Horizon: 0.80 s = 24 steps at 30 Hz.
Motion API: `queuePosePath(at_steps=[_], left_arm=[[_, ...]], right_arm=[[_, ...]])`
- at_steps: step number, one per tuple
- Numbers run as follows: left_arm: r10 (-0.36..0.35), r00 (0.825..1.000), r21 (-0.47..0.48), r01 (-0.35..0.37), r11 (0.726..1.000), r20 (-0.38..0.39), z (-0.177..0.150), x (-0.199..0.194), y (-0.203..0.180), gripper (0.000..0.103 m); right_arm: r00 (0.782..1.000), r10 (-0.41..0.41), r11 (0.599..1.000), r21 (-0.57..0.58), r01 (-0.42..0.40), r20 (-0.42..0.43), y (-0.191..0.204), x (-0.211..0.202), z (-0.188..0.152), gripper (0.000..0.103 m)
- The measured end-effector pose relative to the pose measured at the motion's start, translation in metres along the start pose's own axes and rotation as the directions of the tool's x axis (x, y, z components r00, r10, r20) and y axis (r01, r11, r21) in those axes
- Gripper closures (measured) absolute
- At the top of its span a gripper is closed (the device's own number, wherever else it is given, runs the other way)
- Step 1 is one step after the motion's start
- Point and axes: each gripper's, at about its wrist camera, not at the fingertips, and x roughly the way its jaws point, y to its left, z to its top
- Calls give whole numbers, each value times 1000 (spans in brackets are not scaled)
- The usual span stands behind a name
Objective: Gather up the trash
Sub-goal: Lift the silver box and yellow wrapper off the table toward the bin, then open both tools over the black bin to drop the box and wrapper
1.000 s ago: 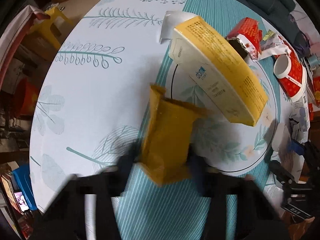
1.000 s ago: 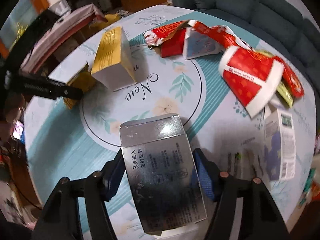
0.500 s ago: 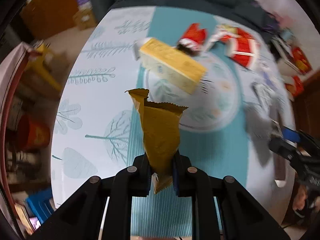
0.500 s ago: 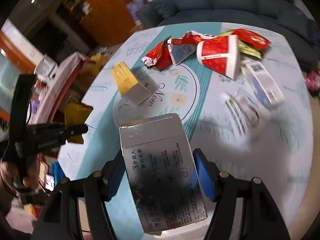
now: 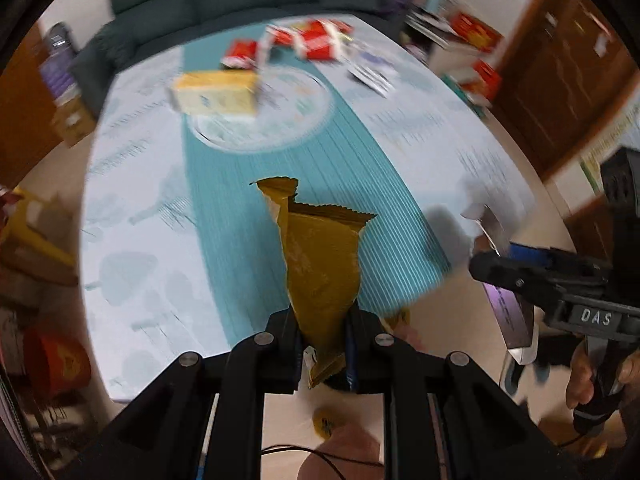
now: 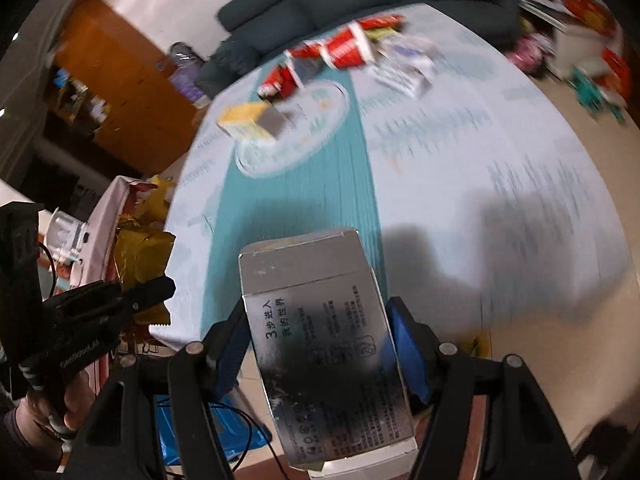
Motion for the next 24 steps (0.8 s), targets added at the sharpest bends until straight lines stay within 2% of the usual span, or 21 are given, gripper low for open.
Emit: queuePosePath(at_steps=[4, 7, 14, 19, 24], left_arm=[[-41, 996, 61, 46, 997, -73, -33, 17, -26, 89], [-39, 991, 88, 50, 995, -124, -53, 40, -44, 89], [-21, 973, 77, 40, 996, -229, -89, 122, -64, 89], [17, 959, 80, 7, 997, -284, -110, 189, -69, 89], [24, 952, 64, -5, 998, -304, -120, 236, -62, 88]], right_arm=[[999, -30, 996, 88, 34, -40, -13, -1, -48, 37], [995, -46, 986, 158, 59, -85, -33, 10, -78, 36], [987, -33, 939, 334, 84, -157, -93, 71, -130, 36], [984, -6, 916, 394, 76, -177, -126, 124, -154, 36], [982, 14, 895, 441, 73, -191, -150, 177, -172, 36]])
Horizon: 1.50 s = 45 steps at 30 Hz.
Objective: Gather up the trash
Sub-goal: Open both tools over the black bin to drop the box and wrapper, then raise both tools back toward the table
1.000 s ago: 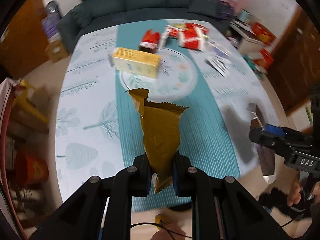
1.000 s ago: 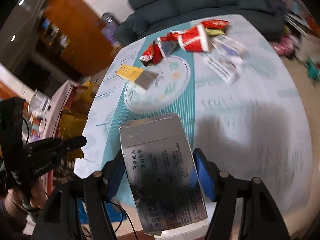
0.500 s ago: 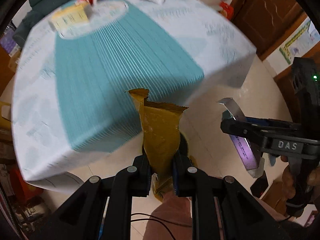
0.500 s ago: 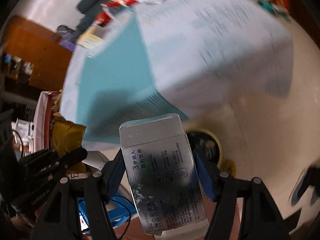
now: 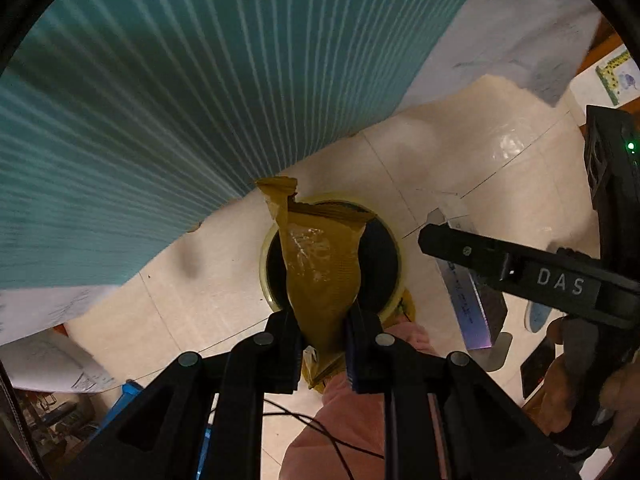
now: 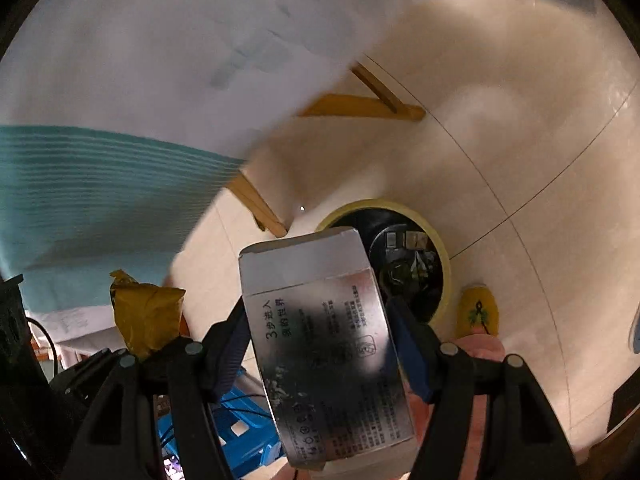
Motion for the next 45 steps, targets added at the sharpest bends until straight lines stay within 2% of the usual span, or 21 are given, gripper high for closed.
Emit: queuePosePath(at_steps=[7, 8, 10, 13, 14, 15, 17, 18, 19, 28, 35, 39, 45], left_arm=[[-8, 999, -5, 8, 1000, -32, -1, 53, 10, 87], [-8, 999, -5, 8, 1000, -33, 0, 57, 9, 85], [-9, 999, -5, 8, 1000, -39, -1, 67, 11, 77], [-18, 999, -17, 18, 1000, -31, 2, 75, 16, 56], [-18, 999, -22, 17, 1000, -29, 4, 75, 18, 44], [-19, 1000, -29, 18, 999, -24, 4, 76, 20, 35], [-9, 1000, -37, 9, 999, -16, 1, 79, 17, 28], [0, 1000, -37, 0, 999, -17, 4, 80, 14, 21], [9, 1000, -38, -9, 999, -16, 3, 78, 16, 19], [21, 1000, -63, -19, 998, 22, 1, 49, 34, 17], [11, 999, -43, -10, 999, 35, -9, 16, 22, 17], [-5, 999, -33, 7, 999, 41, -21, -14, 10, 17], [-44, 995, -94, 53, 994, 92, -36, -89, 11, 17]], right_arm=[[1000, -4, 1000, -7, 4, -29, -17, 58, 0, 35], [999, -7, 1000, -12, 7, -35, -14, 63, 10, 35], [999, -10, 1000, -22, 9, -53, -16, 75, 18, 35], [995, -11, 1000, -27, 8, -97, -17, 97, 22, 34], [994, -12, 1000, -29, 9, -105, -17, 102, 22, 34], [994, -13, 999, -33, 9, -112, -16, 106, 23, 29], [993, -9, 999, -42, 4, -121, -15, 111, 25, 20], [993, -15, 999, -44, 10, -116, -14, 112, 25, 18], [994, -15, 999, -44, 10, -113, -14, 112, 26, 17], [996, -64, 996, -71, 59, -65, -7, 95, 19, 16], [991, -127, 989, -81, 123, -38, 3, 59, 11, 16], [989, -148, 985, -98, 145, -21, 12, 28, 6, 16], [988, -156, 979, -134, 156, 9, 36, -31, -10, 16]])
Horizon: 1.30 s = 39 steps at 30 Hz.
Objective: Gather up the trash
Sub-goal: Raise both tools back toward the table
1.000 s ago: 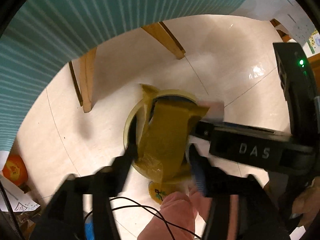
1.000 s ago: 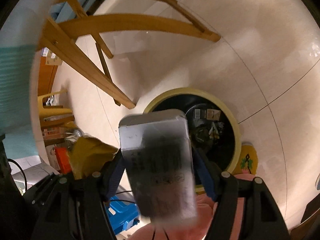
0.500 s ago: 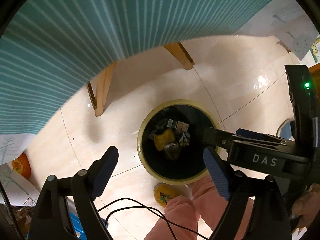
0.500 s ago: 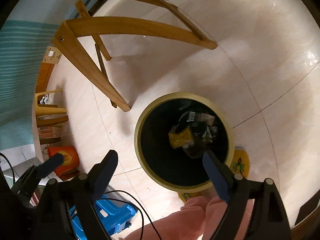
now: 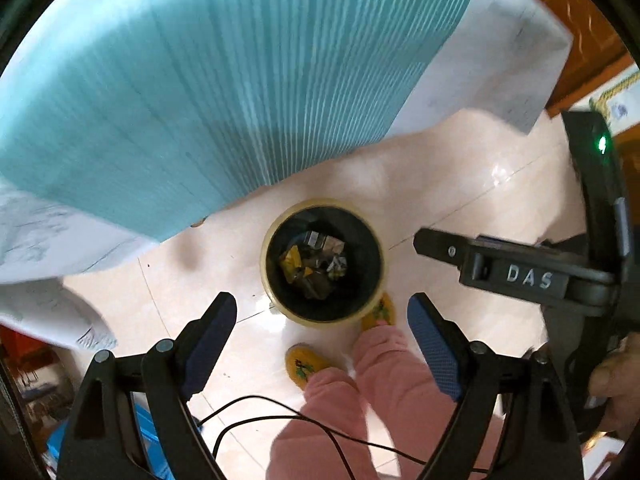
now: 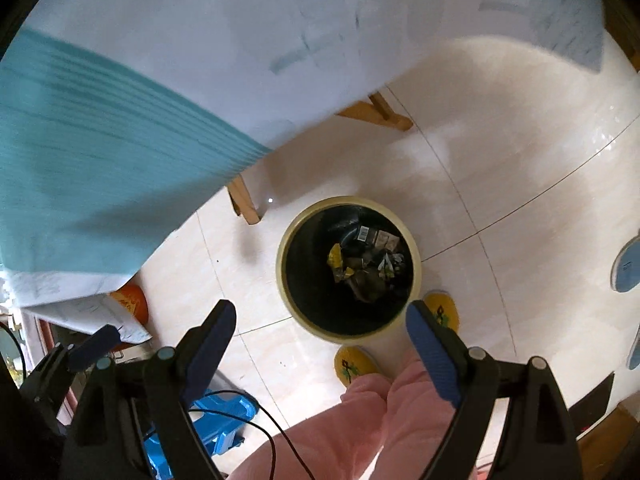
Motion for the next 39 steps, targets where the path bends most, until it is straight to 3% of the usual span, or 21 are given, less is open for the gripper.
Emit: queuePosePath(at_steps=[6, 12, 17, 20, 25, 28, 30, 33, 39], left_arm=[[13, 992, -5, -13, 1000, 126, 7, -101, 8, 17], [41, 957, -77, -20, 997, 289, 25, -197, 35, 17], [17, 921, -152, 47, 987, 390, 34, -251, 59, 17], [29, 903, -162, 46, 986, 429, 42, -276, 71, 17], [63, 876, -156, 15, 988, 479, 62, -296, 79, 17], [85, 869, -170, -1, 985, 487, 81, -302, 85, 16], [91, 866, -184, 1, 983, 492, 97, -305, 89, 11], [124, 861, -224, -12, 974, 493, 127, -300, 95, 9], [204, 868, -338, -45, 940, 452, 204, -271, 108, 9]], right_arm=[[999, -8, 995, -95, 11, 37, 37, -74, -13, 16], [991, -23, 963, -262, 56, 129, 90, -148, -13, 16], [962, 23, 934, -350, 77, 272, 126, -216, 0, 16], [938, 65, 924, -377, 72, 339, 145, -248, 11, 16], [908, 124, 918, -394, 49, 401, 169, -282, 36, 16], [902, 135, 908, -415, 53, 409, 178, -287, 56, 16], [898, 140, 897, -438, 64, 417, 183, -290, 76, 16], [896, 158, 882, -467, 61, 415, 188, -288, 108, 16], [909, 207, 837, -546, 27, 362, 190, -273, 195, 16]])
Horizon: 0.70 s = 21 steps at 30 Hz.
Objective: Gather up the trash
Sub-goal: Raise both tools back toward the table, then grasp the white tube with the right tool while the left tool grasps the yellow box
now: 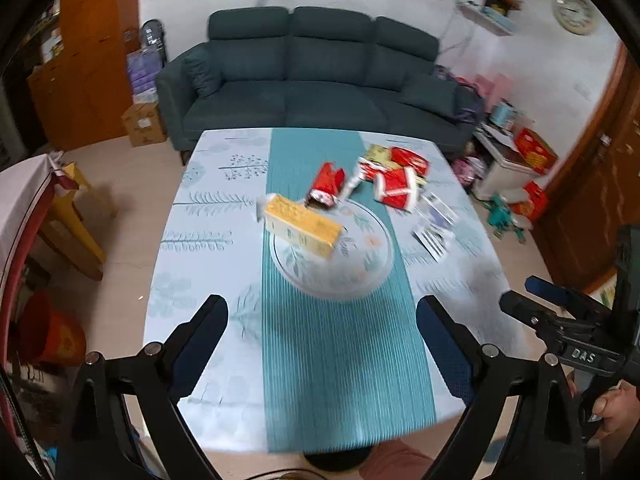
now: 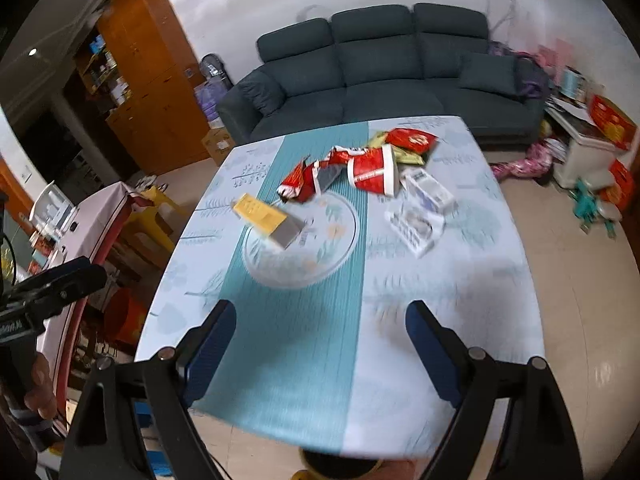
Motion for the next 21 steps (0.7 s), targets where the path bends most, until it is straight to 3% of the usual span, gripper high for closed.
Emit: queuePosePath(at_steps=[9, 15, 21], left_arm=[[102, 987, -157, -121, 980, -123, 56, 102, -23, 9], [114, 970, -246, -167, 955, -215, 69, 151, -21, 9], [139, 953, -293, -219, 931, -270, 76, 183, -12, 9]], right_arm=[[987, 99, 987, -114, -114, -128, -73, 85, 72, 16], [970, 130, 966, -196, -171, -205, -97, 138, 93, 24], [951, 141, 950, -233, -209, -276, -104, 181, 97, 26]])
